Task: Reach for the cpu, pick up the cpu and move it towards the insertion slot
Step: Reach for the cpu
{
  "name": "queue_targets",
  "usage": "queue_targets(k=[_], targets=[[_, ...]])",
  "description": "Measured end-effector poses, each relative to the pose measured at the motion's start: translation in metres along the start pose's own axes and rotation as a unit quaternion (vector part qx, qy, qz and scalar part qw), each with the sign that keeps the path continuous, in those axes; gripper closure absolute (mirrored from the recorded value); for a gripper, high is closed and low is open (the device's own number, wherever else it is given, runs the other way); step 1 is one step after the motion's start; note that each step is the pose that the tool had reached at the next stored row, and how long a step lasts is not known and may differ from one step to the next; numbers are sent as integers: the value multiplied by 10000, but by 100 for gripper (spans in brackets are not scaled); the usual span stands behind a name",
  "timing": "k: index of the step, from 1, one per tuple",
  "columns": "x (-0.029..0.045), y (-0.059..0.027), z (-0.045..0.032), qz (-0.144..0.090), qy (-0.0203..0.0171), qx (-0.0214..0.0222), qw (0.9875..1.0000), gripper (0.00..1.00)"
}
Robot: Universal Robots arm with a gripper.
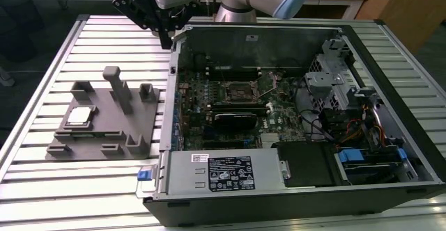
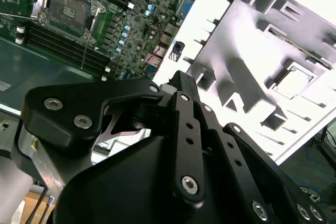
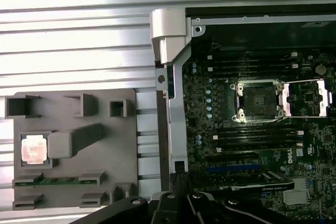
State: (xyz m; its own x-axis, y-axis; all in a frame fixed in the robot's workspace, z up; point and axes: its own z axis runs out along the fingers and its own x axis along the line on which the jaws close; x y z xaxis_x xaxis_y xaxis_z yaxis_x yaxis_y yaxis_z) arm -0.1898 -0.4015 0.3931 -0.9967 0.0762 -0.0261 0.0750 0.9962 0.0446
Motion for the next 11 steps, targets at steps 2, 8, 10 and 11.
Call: queue_targets(k=[2, 8, 10, 11], targets=[[18, -2, 4, 0, 0, 0, 10000, 89], [61, -10, 23, 0, 1, 1, 10000, 89], [73, -12, 32, 0, 0, 1, 10000, 89], [79, -13, 36, 0, 0, 1, 10000, 89]])
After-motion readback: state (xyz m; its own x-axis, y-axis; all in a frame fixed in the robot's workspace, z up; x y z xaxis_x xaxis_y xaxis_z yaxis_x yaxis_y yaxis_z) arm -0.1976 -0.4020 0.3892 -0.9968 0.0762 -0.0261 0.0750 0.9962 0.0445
